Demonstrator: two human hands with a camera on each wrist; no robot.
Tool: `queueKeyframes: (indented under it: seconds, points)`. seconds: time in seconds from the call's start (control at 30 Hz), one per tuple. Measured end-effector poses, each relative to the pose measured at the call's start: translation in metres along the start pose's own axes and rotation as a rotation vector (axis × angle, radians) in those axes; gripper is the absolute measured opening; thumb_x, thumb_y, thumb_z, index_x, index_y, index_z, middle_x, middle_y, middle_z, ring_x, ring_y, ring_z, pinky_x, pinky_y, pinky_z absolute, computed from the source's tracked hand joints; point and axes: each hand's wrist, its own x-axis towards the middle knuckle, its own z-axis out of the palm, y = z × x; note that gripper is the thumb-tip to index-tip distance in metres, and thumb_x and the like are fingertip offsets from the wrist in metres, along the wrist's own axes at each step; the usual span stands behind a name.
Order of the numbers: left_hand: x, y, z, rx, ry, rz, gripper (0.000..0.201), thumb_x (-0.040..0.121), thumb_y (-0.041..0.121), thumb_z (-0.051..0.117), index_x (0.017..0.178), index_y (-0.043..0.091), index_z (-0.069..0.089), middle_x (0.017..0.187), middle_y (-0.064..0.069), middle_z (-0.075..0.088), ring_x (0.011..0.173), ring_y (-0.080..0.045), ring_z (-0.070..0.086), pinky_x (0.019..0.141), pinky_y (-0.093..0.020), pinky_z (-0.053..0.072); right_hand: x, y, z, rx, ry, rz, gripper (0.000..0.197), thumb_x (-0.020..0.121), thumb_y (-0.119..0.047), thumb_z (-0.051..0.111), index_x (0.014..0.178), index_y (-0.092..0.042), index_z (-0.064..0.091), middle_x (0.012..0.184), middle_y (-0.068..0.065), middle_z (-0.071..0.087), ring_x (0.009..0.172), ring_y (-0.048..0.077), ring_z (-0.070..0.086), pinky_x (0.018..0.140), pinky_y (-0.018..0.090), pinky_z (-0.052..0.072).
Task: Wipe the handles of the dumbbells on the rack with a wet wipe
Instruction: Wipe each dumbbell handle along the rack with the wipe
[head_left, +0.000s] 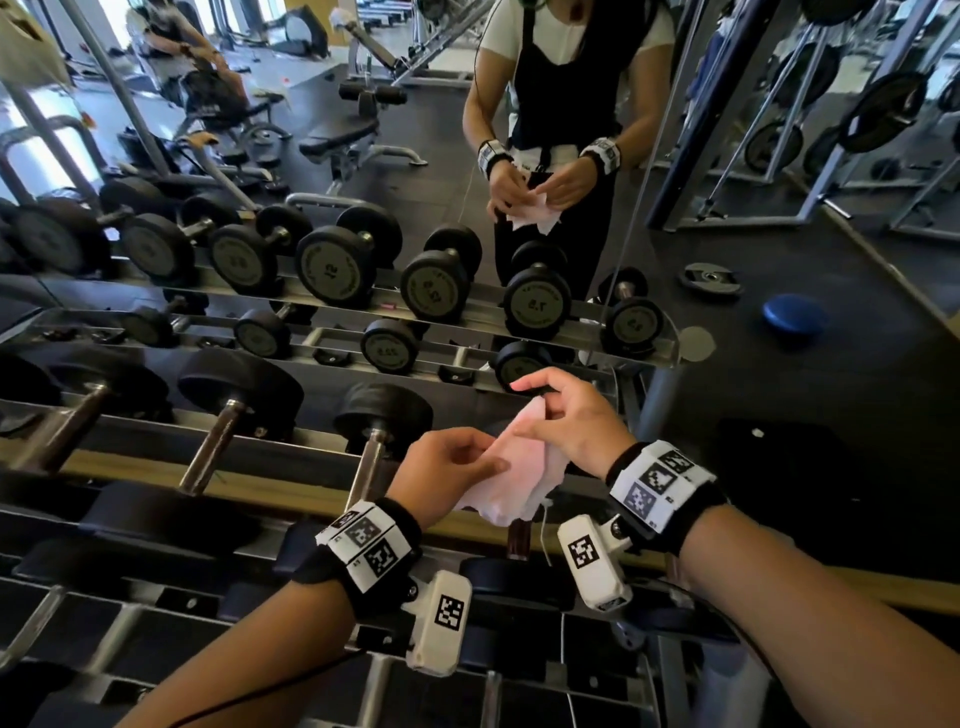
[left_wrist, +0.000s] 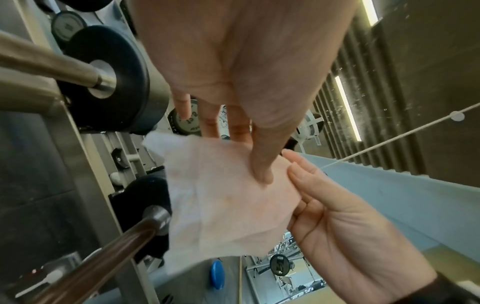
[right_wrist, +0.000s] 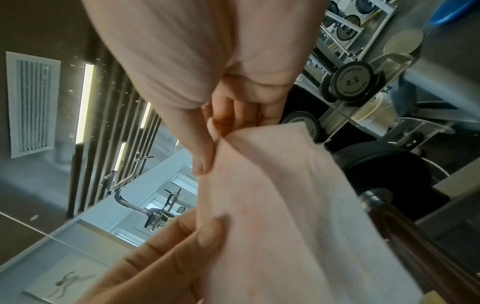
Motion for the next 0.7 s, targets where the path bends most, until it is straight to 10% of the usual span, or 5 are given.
queueKeyframes:
  seconds: [0.13, 0.33, 0.7]
  points:
    - [0.004, -0.015, 0.009, -0.12, 0.079, -0.088, 0.014, 0.083, 0.019, 0.079, 0.092, 0.014, 0.07, 0.084, -0.01, 0.072, 0.08, -0.021, 0.067, 0.081, -0.036, 0.056, -0.003, 0.018, 0.004, -0.191, 0.179, -0.064, 0.038, 0.075, -0.012, 0.08, 0.108, -0.022, 0.063, 0.11, 0.0, 0.053, 0.093, 0.014, 0.059, 0.076, 0.017, 0.049]
    - [0.004, -0.029, 0.027, -0.363, 0.105, -0.117, 0.019, 0.084, -0.003, 0.071, 0.094, 0.011, 0.063, 0.087, -0.013, 0.067, 0.081, -0.021, 0.062, 0.078, -0.032, 0.051, -0.018, 0.056, 0.019, -0.039, -0.05, -0.047, 0.029, 0.082, -0.026, 0.078, 0.108, -0.021, 0.067, 0.11, -0.009, 0.069, 0.106, -0.002, 0.061, 0.094, 0.016, 0.047]
    - [-0.004, -0.046, 0.049, -0.399, 0.265, -0.182, 0.028, 0.081, -0.006, 0.073, 0.104, 0.009, 0.067, 0.088, -0.004, 0.068, 0.083, -0.016, 0.065, 0.076, -0.031, 0.055, -0.027, 0.098, 0.024, 0.131, -0.081, 0.134, 0.021, 0.081, -0.011, 0.078, 0.098, -0.018, 0.068, 0.091, -0.003, 0.071, 0.084, 0.005, 0.066, 0.076, 0.018, 0.052]
